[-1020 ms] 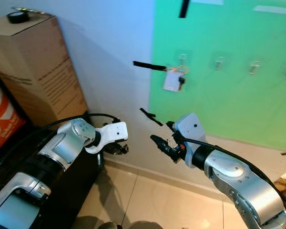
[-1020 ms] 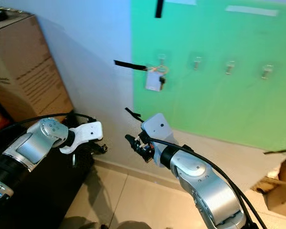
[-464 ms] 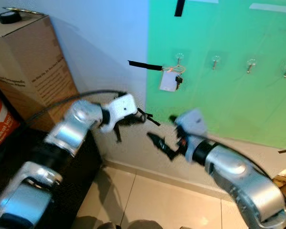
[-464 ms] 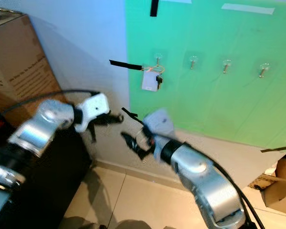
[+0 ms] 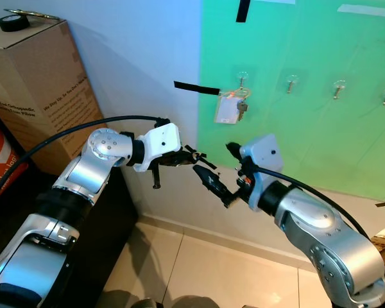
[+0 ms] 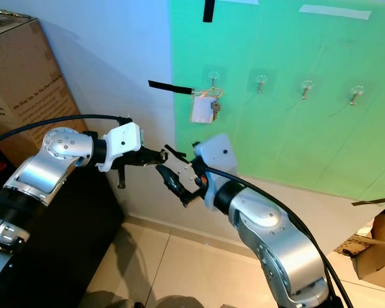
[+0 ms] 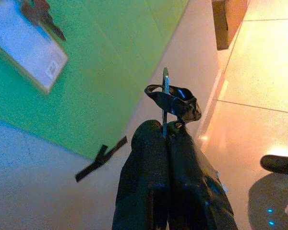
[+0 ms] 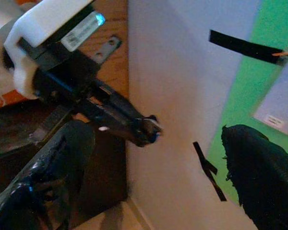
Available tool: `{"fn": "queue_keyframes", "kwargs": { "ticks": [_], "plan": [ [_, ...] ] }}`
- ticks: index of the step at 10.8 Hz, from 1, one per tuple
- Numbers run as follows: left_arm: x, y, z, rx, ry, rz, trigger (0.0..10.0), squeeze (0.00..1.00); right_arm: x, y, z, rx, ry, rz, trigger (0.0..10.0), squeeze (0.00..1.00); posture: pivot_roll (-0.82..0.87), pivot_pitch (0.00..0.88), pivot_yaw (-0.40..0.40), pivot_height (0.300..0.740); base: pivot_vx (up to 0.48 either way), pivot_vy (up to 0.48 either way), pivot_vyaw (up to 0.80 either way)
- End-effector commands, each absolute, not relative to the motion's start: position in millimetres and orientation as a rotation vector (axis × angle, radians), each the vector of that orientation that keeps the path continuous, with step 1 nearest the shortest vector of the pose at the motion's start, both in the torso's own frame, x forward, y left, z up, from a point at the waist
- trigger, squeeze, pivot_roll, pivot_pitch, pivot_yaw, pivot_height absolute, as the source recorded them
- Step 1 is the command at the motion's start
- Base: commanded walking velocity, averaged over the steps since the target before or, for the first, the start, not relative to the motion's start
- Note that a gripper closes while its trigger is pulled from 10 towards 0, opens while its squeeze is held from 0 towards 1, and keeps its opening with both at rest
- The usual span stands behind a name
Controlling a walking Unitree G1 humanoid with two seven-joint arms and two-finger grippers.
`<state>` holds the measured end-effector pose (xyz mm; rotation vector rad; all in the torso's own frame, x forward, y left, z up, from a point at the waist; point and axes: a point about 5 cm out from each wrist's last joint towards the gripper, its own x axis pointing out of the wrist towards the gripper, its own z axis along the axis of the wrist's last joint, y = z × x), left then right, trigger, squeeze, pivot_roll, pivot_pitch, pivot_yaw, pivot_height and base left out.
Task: Hang keys on a hook
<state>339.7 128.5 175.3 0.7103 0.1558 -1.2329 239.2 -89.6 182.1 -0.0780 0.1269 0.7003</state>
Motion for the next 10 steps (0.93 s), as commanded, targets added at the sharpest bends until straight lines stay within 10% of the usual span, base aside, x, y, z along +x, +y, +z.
{"fn": "queue_keyframes", "kwargs": {
  "ticks": [1, 6, 7, 10],
  "plan": [
    [343, 125, 183, 0.723, 0.134, -1.226, 0.0, 0.00, 235, -82, 187, -0.097, 0.099, 0.738, 10.0, 1.00, -0.12, 0.000, 0.051, 0.740, 0.000, 0.000, 0.00],
    [355, 106, 184, 0.667, 0.128, -1.111, 0.0, 0.00, 264, -76, 180, -0.249, 0.112, 0.490, 10.0, 1.00, -0.11, 0.000, 0.048, 0.740, 0.000, 0.000, 0.00],
    [358, 103, 186, 0.630, 0.137, -1.074, 0.0, 0.00, 267, -74, 178, -0.308, 0.111, 0.476, 10.0, 0.00, -0.12, 0.000, 0.049, 0.740, 0.000, 0.000, 0.00],
    [355, 95, 188, 0.589, 0.134, -1.097, 0.0, 0.00, 279, -64, 173, -0.347, 0.099, 0.423, 10.0, 0.00, -0.11, 0.000, 0.051, 0.740, 0.000, 0.000, 0.00]
  ]
}}
